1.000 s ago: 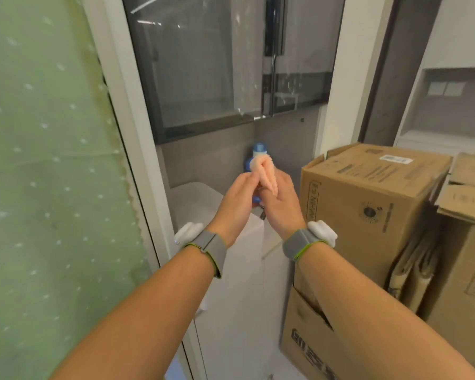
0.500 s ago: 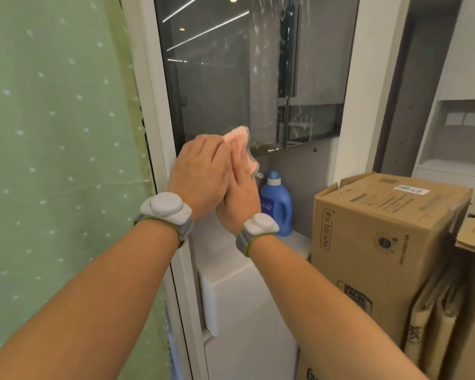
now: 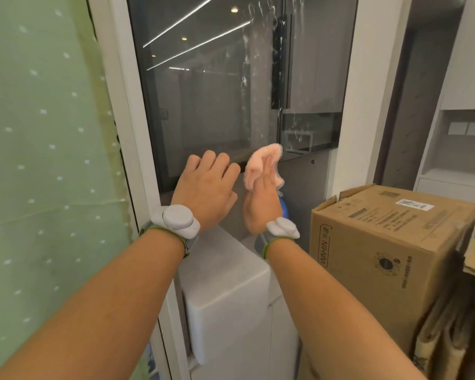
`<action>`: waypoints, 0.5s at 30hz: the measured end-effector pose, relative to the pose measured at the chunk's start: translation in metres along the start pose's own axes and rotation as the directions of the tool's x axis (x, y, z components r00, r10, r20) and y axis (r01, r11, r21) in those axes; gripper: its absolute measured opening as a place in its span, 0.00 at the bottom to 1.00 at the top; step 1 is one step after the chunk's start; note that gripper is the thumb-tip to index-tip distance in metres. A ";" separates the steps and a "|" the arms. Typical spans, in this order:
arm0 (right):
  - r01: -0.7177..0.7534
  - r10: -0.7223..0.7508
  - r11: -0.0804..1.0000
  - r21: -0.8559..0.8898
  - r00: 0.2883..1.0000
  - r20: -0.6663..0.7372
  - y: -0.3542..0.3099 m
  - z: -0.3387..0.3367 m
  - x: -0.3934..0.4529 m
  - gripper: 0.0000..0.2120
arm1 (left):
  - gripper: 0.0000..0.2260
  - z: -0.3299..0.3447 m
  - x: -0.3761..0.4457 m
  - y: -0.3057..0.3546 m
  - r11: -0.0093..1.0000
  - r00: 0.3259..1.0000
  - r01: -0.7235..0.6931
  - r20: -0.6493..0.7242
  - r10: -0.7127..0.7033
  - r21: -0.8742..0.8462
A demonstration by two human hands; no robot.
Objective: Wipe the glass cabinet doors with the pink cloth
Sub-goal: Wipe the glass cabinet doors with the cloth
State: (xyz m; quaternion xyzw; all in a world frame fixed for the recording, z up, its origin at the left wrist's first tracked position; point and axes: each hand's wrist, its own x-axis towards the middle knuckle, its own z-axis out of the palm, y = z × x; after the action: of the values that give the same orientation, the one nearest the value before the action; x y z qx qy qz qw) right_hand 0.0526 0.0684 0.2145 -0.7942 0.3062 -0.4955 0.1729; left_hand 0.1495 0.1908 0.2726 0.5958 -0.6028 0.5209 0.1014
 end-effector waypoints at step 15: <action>0.224 -0.224 0.974 -0.006 0.974 -0.008 0.028 0.005 0.022 0.34 | 0.11 0.033 0.041 0.012 0.998 0.975 0.002 -0.221 -0.014 -0.057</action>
State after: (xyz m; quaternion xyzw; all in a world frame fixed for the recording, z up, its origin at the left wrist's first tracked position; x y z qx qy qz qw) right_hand 0.0553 0.0333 0.2112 -0.8221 0.2167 -0.5143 0.1125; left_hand 0.1448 0.1375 0.2822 0.5335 -0.5997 0.5664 0.1867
